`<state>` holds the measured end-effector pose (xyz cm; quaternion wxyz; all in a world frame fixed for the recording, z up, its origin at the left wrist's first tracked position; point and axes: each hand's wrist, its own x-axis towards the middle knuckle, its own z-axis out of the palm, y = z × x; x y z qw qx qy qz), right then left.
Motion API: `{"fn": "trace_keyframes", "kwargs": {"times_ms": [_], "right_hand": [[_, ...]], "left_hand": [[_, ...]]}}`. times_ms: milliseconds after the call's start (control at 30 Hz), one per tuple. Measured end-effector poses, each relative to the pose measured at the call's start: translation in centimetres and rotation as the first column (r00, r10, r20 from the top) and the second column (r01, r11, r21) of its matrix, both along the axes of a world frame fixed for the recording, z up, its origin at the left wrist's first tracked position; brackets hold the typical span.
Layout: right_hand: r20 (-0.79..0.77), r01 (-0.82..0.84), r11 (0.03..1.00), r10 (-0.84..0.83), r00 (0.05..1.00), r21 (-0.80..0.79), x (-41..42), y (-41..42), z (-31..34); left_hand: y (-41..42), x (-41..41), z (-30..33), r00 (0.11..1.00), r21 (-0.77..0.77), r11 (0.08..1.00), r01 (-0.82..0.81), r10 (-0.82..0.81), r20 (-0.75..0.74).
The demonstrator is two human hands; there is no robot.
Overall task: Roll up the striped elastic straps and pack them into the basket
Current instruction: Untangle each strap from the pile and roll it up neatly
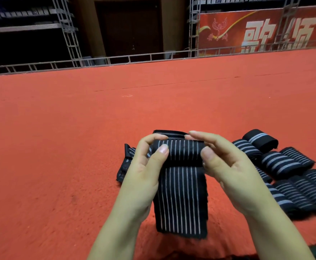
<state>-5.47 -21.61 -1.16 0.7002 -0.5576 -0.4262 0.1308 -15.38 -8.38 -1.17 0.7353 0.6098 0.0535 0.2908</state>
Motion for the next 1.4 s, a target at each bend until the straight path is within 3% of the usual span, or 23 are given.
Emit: {"fn": "trace_keyframes", "kwargs": {"times_ms": [100,200,300,600,700,1033,1233,1400], "right_hand": [[-0.107,0.025,0.999,-0.029,0.994,-0.045,0.2,0.3,-0.1],[-0.121,0.027,0.988,-0.046,0.992,-0.152,-0.2,0.6,0.1],[-0.143,0.033,0.987,-0.056,0.988,-0.160,-0.3,0.6,0.1],[-0.102,0.124,0.992,-0.123,0.987,0.008,-0.4,0.4,0.2],[-0.179,0.138,0.989,-0.125,0.976,0.060,0.2,0.3,0.0],[-0.344,-0.005,0.983,0.070,0.936,0.186,1.3,0.0,0.3],[-0.269,0.015,0.982,0.038,0.962,0.189,1.3,-0.1,0.1],[-0.160,0.116,0.977,-0.088,0.983,0.181,0.2,0.0,0.0]], "left_hand": [[0.1,0.0,-0.1,1.000,0.039,0.999,0.010,-0.010,0.008],[0.1,-0.3,-0.1,0.999,0.055,0.998,0.040,-0.041,0.019],[0.2,-0.4,-0.1,0.998,0.054,0.996,0.065,-0.065,-0.001],[-0.1,0.1,-0.6,0.994,0.056,0.995,0.079,-0.074,-0.078],[-0.1,-0.1,-0.3,0.993,0.008,0.995,0.096,-0.096,-0.072],[0.0,-0.3,0.3,0.995,-0.039,0.995,0.088,-0.090,-0.044],[-0.1,-0.2,0.2,0.992,-0.027,0.996,0.086,-0.088,-0.091],[0.0,-0.2,0.3,0.990,-0.024,0.995,0.101,-0.103,-0.097]]}}
